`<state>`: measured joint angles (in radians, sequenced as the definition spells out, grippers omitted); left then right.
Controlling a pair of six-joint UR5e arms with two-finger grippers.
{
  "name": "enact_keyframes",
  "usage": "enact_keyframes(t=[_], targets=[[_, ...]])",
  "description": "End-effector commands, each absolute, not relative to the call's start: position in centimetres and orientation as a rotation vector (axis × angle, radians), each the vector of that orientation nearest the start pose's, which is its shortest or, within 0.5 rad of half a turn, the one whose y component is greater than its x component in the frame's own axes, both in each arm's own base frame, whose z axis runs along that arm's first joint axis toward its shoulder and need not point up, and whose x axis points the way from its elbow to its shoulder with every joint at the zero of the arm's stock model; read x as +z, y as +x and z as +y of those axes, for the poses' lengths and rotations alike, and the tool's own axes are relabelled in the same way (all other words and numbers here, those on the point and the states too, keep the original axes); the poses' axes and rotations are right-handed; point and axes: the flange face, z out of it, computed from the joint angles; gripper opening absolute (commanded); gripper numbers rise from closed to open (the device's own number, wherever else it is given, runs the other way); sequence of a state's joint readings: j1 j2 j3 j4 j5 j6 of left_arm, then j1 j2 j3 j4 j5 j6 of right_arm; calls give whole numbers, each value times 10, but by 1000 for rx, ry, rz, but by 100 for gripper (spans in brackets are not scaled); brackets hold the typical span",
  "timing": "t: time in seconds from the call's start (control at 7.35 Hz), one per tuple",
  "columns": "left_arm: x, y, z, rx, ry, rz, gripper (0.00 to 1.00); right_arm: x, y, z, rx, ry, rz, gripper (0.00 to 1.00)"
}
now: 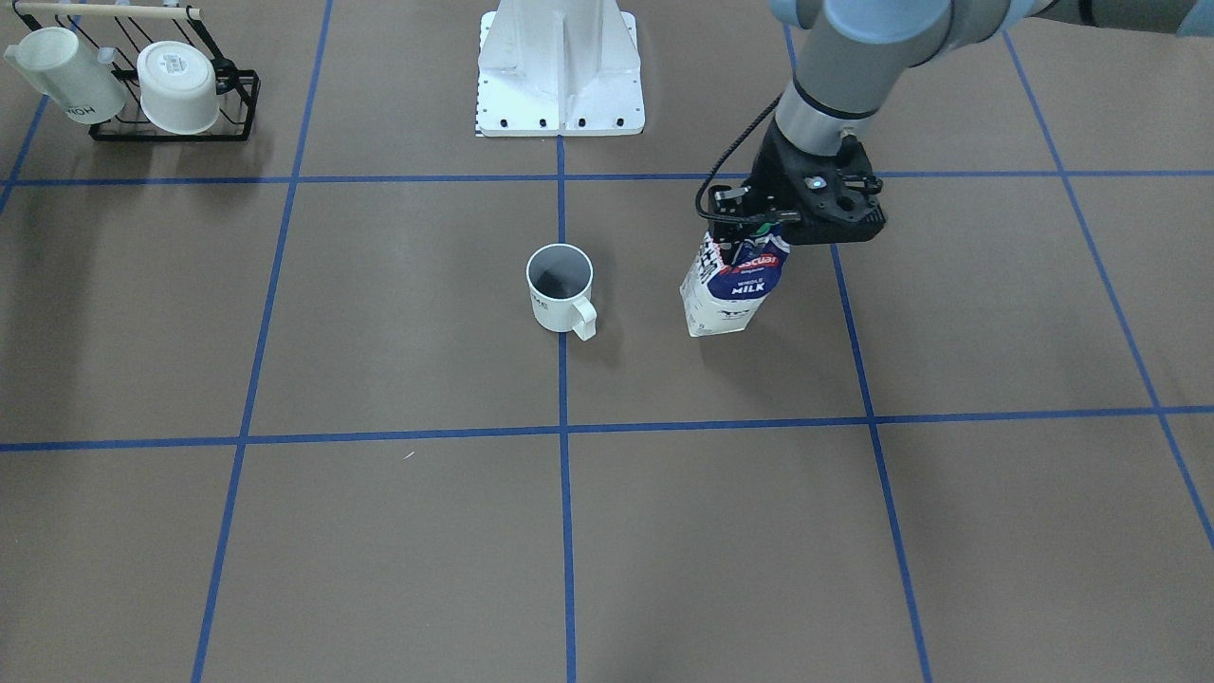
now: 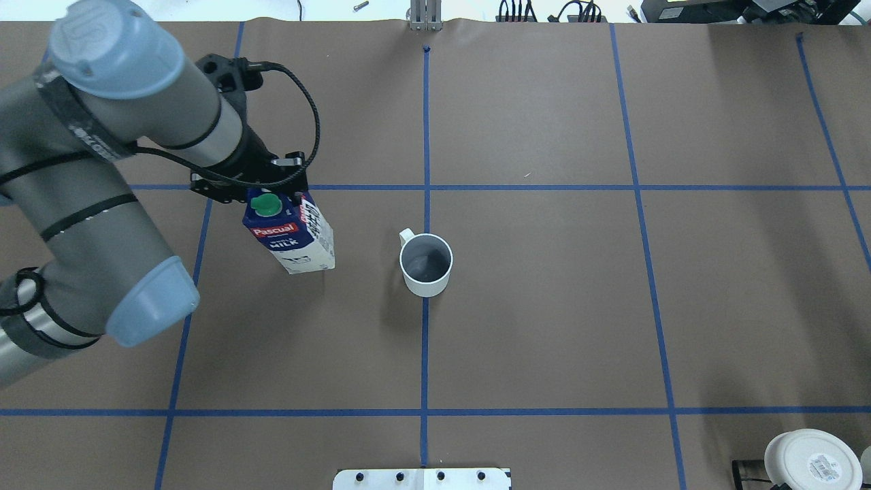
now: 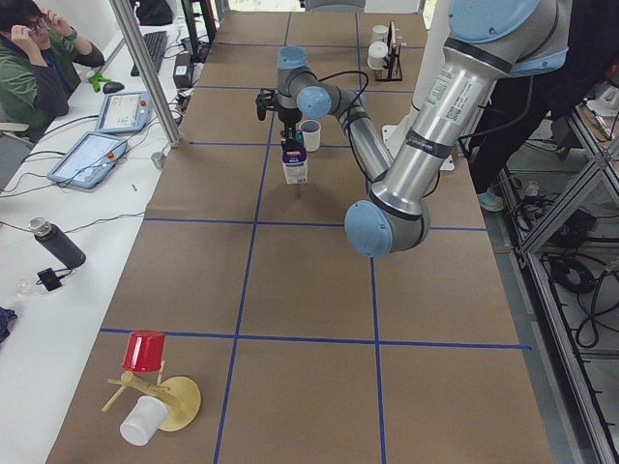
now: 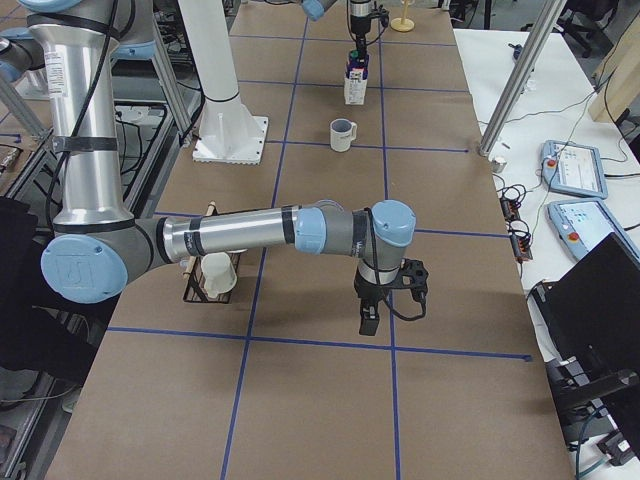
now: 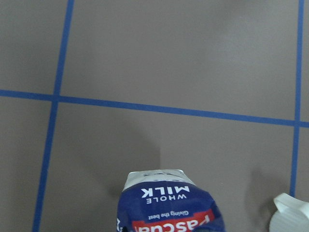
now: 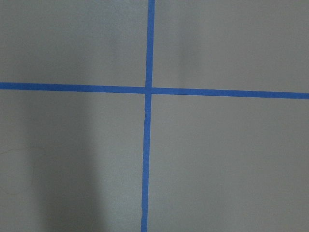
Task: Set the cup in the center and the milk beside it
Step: 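Carry the milk carton with the left gripper beside the white mug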
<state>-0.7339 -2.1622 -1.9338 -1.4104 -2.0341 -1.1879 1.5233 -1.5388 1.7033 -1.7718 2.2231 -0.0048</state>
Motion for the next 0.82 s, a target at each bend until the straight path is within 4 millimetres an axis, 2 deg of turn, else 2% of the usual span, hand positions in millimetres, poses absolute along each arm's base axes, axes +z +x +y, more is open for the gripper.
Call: enact_keyframes(t=[0.0, 0.41, 0.68], targets=[[162, 420, -458, -135, 37, 886, 0, 606, 49, -500, -38, -50, -653, 100], [150, 444, -438, -120, 31, 892, 0, 607, 49, -500, -38, -51, -651, 100], [155, 457, -433, -117, 48, 868, 0, 606, 49, -500, -38, -50, -651, 100]])
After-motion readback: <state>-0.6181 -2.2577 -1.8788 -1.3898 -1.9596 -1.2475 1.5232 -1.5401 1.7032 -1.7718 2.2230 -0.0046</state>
